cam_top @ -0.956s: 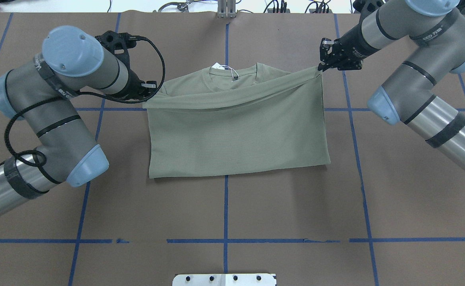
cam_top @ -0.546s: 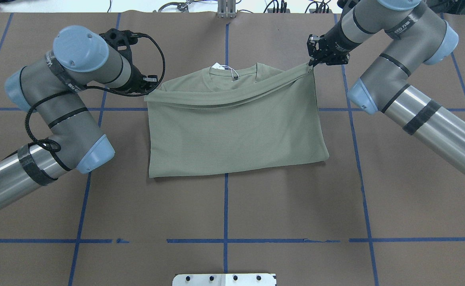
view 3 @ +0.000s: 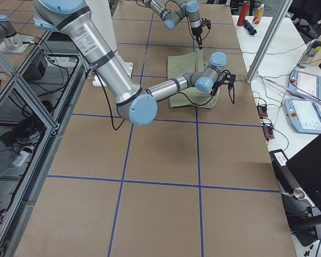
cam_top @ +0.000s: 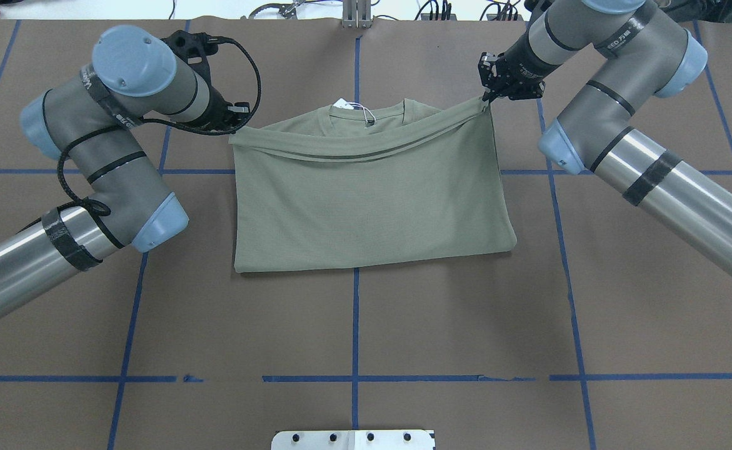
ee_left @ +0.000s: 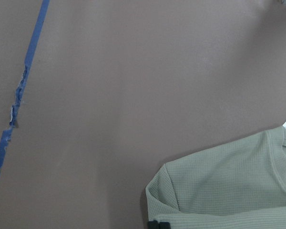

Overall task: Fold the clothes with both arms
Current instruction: 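Lay the hem over the collar edge with both grippers and release, then move the right gripper to the folded shirt's side edge and grasp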

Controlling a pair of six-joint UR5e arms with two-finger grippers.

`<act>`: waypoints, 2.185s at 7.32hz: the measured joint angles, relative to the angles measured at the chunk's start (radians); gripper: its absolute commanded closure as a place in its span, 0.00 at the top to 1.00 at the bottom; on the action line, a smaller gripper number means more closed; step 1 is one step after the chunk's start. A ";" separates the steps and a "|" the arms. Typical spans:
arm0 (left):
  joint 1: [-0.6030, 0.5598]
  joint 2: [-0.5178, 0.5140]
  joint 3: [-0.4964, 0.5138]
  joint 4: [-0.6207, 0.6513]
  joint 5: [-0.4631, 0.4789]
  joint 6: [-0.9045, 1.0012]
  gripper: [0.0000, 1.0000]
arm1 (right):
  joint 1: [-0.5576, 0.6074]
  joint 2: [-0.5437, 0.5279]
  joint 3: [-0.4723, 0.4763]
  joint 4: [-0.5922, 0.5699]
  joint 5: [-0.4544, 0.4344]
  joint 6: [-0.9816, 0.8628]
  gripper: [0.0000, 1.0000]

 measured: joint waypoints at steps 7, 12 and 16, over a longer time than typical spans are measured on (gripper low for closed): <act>-0.012 -0.020 0.092 -0.094 0.000 -0.006 0.00 | -0.001 0.007 -0.022 0.002 -0.019 0.000 0.00; -0.012 -0.026 0.091 -0.096 0.000 -0.008 0.99 | -0.019 -0.002 -0.021 0.031 -0.023 -0.021 1.00; -0.012 -0.016 0.046 -0.089 0.001 -0.010 0.99 | -0.082 -0.163 0.178 0.046 -0.036 -0.034 1.00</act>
